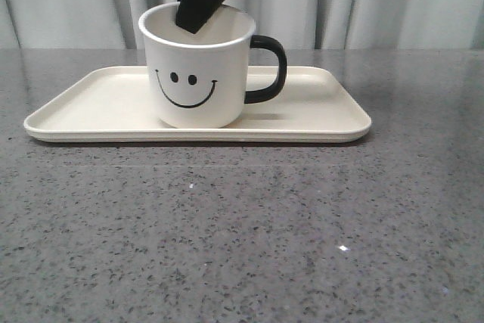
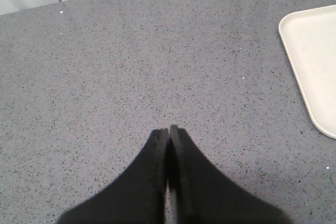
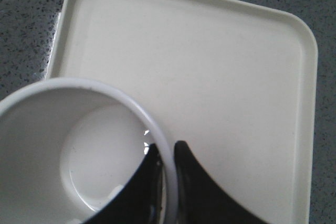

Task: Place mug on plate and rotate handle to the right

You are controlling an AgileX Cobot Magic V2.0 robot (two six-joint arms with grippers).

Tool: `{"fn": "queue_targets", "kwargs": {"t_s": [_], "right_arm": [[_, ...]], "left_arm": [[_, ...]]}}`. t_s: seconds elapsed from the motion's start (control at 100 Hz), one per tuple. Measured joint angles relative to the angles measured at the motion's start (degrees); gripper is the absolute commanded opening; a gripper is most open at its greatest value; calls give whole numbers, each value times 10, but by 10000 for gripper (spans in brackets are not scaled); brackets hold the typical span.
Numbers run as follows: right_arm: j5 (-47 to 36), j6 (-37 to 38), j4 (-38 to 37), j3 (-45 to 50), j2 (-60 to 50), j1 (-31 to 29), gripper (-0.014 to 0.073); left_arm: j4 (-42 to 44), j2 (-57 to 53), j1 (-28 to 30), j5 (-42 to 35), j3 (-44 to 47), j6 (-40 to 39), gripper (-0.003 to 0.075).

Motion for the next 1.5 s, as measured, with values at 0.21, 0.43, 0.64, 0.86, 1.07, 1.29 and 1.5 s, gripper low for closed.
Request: {"fn": "queue_targets", "kwargs": {"t_s": [0.21, 0.43, 0.64, 0.86, 1.07, 1.29, 1.5], "right_arm": [[0, 0, 8, 0, 0, 0, -64], [0, 0, 8, 0, 0, 0, -64], [0, -2, 8, 0, 0, 0, -20], [0, -2, 8, 0, 0, 0, 57], [0, -2, 8, 0, 0, 0, 57], [0, -4, 8, 0, 0, 0, 69], [0, -4, 8, 0, 0, 0, 174]], "left_arm": [[-2, 0, 0, 0, 0, 0, -20], [-3, 0, 0, 0, 0, 0, -20], [-4, 0, 0, 0, 0, 0, -20], [-4, 0, 0, 0, 0, 0, -20], [-4, 0, 0, 0, 0, 0, -20], [-4, 0, 0, 0, 0, 0, -20], [-5, 0, 0, 0, 0, 0, -20]]}}
